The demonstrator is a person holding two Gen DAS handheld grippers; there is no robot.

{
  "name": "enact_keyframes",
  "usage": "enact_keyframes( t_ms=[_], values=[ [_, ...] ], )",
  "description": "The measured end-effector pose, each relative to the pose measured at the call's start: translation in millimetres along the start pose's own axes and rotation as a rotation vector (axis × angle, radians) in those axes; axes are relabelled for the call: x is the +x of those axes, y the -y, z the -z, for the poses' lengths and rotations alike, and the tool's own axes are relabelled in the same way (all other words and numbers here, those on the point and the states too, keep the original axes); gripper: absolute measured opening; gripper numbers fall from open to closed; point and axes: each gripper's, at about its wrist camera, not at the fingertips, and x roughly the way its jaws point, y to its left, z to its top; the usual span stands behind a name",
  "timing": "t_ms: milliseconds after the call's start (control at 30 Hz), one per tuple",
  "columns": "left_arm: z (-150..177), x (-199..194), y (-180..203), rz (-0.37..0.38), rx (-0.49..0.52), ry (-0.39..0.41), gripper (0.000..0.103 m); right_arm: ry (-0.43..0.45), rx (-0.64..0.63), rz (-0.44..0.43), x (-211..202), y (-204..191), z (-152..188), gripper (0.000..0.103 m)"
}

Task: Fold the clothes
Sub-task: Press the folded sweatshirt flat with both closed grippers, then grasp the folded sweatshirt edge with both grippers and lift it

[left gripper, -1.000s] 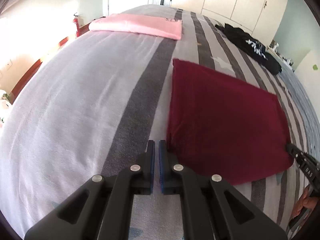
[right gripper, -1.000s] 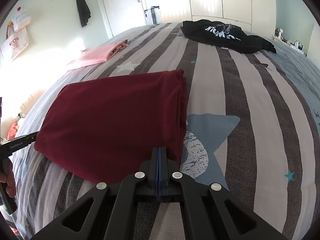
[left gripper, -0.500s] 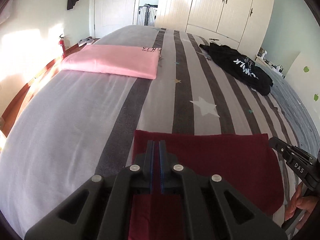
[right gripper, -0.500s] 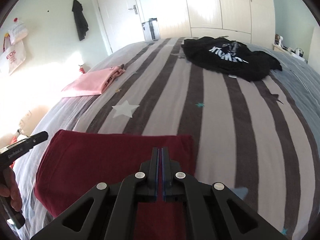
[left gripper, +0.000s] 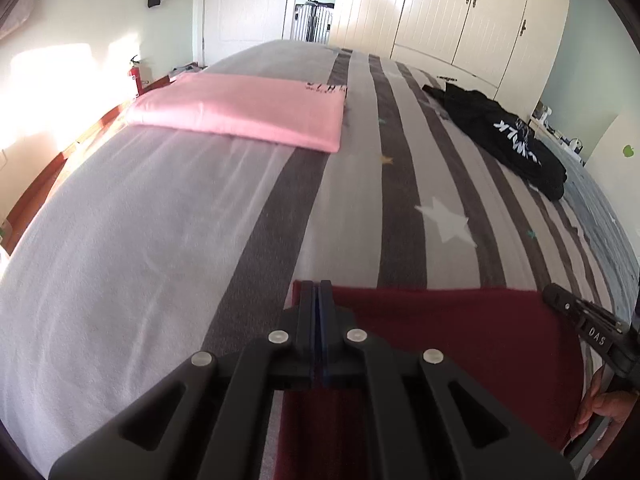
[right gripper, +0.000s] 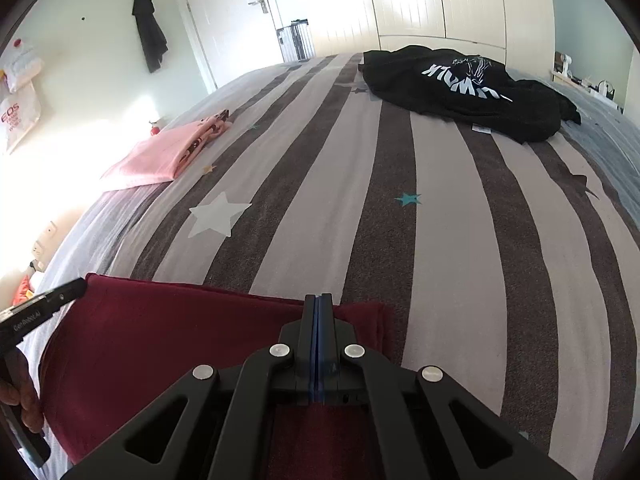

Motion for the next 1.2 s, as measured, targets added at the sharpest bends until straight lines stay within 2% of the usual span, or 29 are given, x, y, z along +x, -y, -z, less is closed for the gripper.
enact_keyframes(
  t_ms=[67,200,467,567,667,767,867,900,933,967,1000,1067,1133,1200],
  values=[
    [-3,8,2,-0.002,0.015,-0.007,0.002,0.007,-0.006,0.004,1,1,-4,0.000],
    [14,32,-5,-0.010,0.046,-0.054,0.002,-0.030,0.013,-0.006,15,11,-1,0.000],
    [11,24,-12,-0.006,0.042,-0.040,0.002,-0.018,0.020,-0.025,14,22,1,0.000],
    [9,12,-28,-0.087,0.034,-0.024,0.002,-0.017,0.009,0.029,8,31,-3,0.000],
    [9,3,-52,-0.126,0.010,-0.033,0.002,-0.027,0.051,0.086,0,57,-7,0.000],
    [15,-25,-69,-0.108,-0.007,-0.025,0.002,-0.025,0.074,0.097,-18,76,-7,0.004],
    [18,-50,-67,-0.056,-0.034,-0.023,0.003,-0.036,0.060,0.066,-42,74,2,0.005],
    [18,-55,-62,-0.034,-0.046,-0.027,0.005,-0.043,0.060,0.052,-51,72,6,0.011],
    [20,-61,-58,-0.011,-0.058,-0.032,0.011,-0.052,0.068,0.029,-58,68,12,0.024],
    [25,-67,-53,0.020,-0.070,-0.041,0.022,-0.061,0.080,0.000,-65,62,18,0.032],
    [29,-73,-49,0.049,-0.081,-0.049,0.029,-0.070,0.092,-0.028,-72,57,24,0.045],
    [37,-79,-40,0.089,-0.103,-0.053,0.057,-0.086,0.109,-0.076,-83,45,37,0.050],
    [40,-78,-32,0.120,-0.124,-0.060,0.066,-0.100,0.122,-0.116,-90,35,47,0.064],
    [41,-69,-31,0.151,-0.153,-0.090,0.068,-0.116,0.153,-0.150,-89,33,54,0.066]
  ],
)
